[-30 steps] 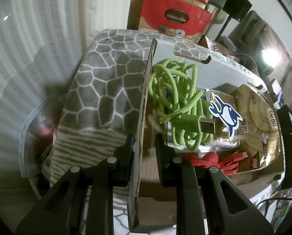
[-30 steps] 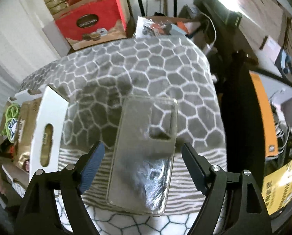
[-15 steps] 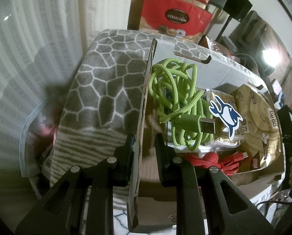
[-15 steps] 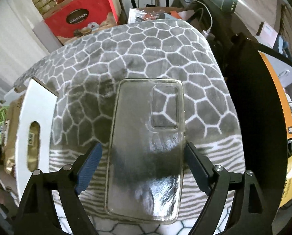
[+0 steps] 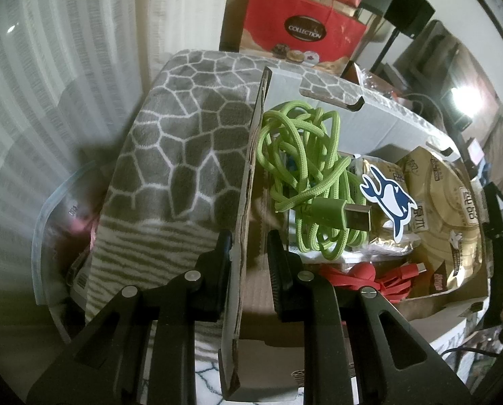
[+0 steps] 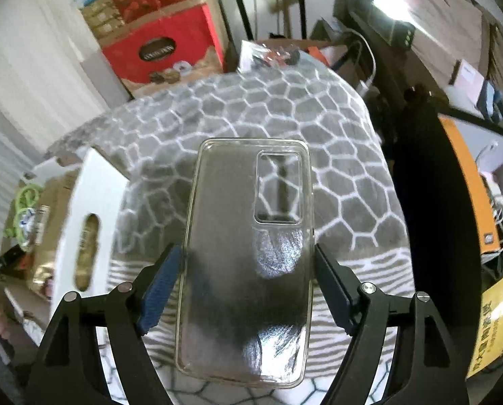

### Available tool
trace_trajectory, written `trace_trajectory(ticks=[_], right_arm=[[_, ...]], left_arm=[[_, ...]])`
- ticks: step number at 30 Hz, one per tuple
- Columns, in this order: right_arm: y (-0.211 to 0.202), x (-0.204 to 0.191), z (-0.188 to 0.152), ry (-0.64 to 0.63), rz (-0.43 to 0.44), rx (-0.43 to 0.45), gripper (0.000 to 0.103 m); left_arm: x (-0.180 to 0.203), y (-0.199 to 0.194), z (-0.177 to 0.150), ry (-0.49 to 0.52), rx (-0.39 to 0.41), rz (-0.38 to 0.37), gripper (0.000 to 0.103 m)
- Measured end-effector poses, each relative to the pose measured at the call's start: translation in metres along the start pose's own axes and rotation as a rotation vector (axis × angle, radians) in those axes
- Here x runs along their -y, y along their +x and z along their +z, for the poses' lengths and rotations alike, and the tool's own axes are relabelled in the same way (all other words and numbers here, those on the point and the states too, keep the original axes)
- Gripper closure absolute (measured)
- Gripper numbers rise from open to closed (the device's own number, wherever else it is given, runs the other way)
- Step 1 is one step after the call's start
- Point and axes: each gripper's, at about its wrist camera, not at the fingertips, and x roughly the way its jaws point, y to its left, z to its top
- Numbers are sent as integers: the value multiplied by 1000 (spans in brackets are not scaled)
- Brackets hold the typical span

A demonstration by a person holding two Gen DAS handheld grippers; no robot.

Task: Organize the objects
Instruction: 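Lift the clear phone case and carry it over the box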

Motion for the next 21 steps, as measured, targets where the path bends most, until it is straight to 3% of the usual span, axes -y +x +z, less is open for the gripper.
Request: trace_trajectory(ticks=[6, 13, 21], right_arm=[[-35, -26, 13, -45, 98, 68, 23], [-64, -88, 21, -202, 190, 113, 23], [-57, -156, 13, -422, 193, 123, 23]], left_arm=[[0, 0, 0, 0, 0, 0, 85], [0, 0, 0, -1, 0, 1, 85], [0, 0, 0, 0, 0, 2, 85]])
